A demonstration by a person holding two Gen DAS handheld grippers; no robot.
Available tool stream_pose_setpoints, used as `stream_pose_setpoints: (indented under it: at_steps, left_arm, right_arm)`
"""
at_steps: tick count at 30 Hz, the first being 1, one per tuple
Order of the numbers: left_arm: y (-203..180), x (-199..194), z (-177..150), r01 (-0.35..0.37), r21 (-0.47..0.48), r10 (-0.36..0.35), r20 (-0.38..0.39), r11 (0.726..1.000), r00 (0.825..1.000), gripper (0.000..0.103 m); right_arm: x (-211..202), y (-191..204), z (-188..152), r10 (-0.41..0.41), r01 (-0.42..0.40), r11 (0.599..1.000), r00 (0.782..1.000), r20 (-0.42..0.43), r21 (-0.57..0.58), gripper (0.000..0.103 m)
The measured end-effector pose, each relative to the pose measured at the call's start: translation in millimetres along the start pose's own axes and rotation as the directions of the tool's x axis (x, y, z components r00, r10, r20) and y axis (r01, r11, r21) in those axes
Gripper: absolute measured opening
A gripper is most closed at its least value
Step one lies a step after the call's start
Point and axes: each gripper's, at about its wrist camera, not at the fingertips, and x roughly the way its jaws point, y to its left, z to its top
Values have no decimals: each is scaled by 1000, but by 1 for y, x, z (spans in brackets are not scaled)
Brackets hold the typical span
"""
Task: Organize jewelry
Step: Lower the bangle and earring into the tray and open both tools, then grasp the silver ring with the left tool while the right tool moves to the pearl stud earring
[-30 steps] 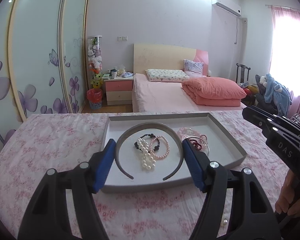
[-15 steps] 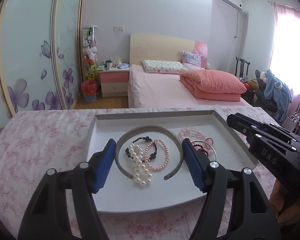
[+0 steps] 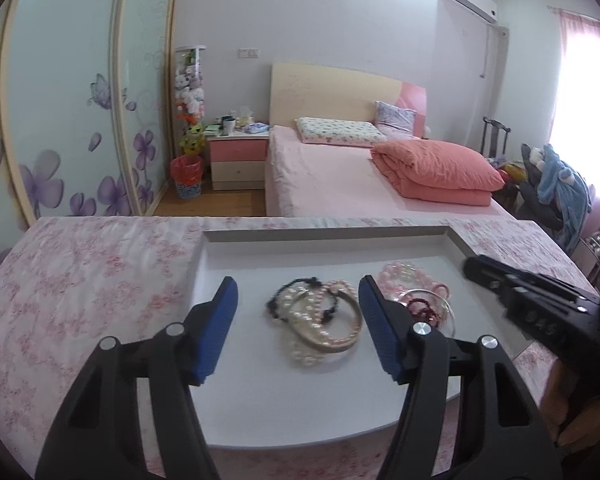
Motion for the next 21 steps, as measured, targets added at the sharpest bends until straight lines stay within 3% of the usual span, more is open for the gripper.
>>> stream_pose_setpoints:
  at_steps: [2, 3, 12, 21]
  left_arm:
    - [8, -6, 1, -9, -19, 9, 3, 1000, 1000, 61]
    - [11, -10, 0, -13, -22, 13, 3, 1000, 1000, 62]
    - [18, -45, -21, -5, -11, 5, -7, 1000, 1000, 62]
    - [10, -70, -50, 21, 7, -20, -40, 1000, 999, 62]
  right_arm:
    - [-5, -5, 2, 4, -4, 1000, 1000, 6, 23, 41]
    - [-10, -8, 2, 7, -8, 999, 1000, 15, 35, 44]
    - [-49, -10, -14, -1, 1, 1000, 1000, 21, 15, 44]
    - [-84, 3, -67, 7, -11, 999, 996, -84, -46, 44]
